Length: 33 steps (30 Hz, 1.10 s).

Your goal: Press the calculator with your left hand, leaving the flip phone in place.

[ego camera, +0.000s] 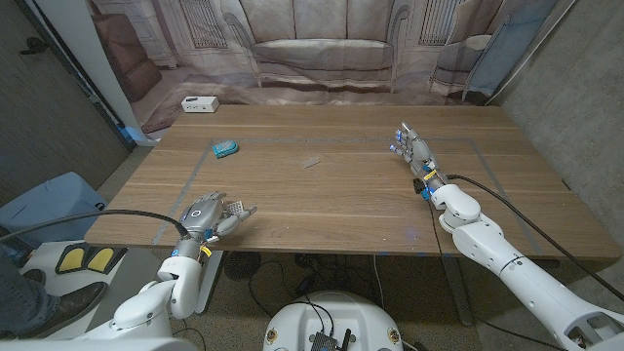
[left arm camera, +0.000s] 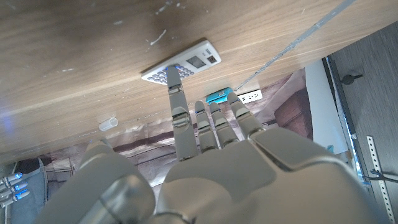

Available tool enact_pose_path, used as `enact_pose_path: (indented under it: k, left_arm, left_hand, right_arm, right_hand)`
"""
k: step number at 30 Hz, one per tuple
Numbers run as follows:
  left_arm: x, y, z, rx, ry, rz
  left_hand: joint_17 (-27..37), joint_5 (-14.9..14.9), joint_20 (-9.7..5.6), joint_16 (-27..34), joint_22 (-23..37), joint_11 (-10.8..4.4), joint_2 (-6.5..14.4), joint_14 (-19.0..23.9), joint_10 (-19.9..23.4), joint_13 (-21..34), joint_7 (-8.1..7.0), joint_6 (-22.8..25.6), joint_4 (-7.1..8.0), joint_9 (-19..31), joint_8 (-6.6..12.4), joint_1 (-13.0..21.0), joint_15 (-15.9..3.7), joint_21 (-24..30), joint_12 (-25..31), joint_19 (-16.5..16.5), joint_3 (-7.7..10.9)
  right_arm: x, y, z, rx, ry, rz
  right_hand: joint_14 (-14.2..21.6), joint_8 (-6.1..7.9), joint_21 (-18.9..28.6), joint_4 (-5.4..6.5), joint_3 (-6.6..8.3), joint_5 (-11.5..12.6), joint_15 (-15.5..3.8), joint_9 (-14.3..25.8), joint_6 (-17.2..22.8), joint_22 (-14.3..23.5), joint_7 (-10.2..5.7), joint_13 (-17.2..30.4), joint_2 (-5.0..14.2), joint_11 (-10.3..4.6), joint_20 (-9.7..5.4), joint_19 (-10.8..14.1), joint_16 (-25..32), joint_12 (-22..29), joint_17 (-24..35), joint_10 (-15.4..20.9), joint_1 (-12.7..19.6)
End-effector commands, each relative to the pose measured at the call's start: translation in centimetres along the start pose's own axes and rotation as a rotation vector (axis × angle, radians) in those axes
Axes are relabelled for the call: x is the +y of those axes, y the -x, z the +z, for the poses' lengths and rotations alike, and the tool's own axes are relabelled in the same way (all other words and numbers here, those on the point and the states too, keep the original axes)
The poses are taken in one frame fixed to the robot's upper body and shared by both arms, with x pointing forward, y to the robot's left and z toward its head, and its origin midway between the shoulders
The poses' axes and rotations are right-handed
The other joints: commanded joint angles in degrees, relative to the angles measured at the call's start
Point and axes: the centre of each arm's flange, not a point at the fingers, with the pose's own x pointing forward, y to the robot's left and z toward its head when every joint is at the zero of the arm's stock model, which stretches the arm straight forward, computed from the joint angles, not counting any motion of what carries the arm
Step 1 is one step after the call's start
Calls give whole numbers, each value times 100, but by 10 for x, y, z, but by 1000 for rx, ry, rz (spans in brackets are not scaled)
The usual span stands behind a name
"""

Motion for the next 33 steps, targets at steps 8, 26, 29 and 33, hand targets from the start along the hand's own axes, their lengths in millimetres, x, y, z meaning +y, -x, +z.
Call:
enact_pose_path:
  k: [8,26,29,33]
  left_arm:
    - [-4,-7,-5,4,71,-52]
    - [-4,-2,1,11,25,-28]
    - [-2,-1,2,5,22,-19]
    - [-1,0,2,4,30,-12]
  left_hand:
    - [15,-4,142,57,25,14,19,120,125,11,153,163,-48,28,46,84,-7,31,69,19,7]
    - [15,-20,175,53,28,-14,45,153,136,12,107,206,-66,33,34,119,-23,33,67,16,12]
    - [14,-23,169,52,28,-35,53,158,153,12,95,204,-71,34,28,129,-26,34,73,17,16]
    - [14,-29,170,51,29,-41,66,168,165,12,62,167,-78,36,6,146,-23,36,75,21,22]
  right_arm:
    - [3,-5,-1,10,-2,1]
    - [1,0,-1,9,0,3]
    - [0,1,0,8,0,2]
    - [0,2,0,6,2,4]
  right_hand:
    - [28,10,-15,-24,-21,-20,29,20,29,18,-37,22,45,26,57,1,14,15,11,11,-16]
    - [27,8,-13,-29,-27,-20,27,20,28,19,-35,23,45,31,63,1,11,16,9,12,-17]
    - [34,9,-13,-31,-26,-19,32,20,29,20,-40,23,49,31,65,-1,13,16,9,12,-15]
    - [32,10,-13,-32,-27,-19,28,20,33,20,-35,24,49,30,65,-1,12,16,8,12,-15]
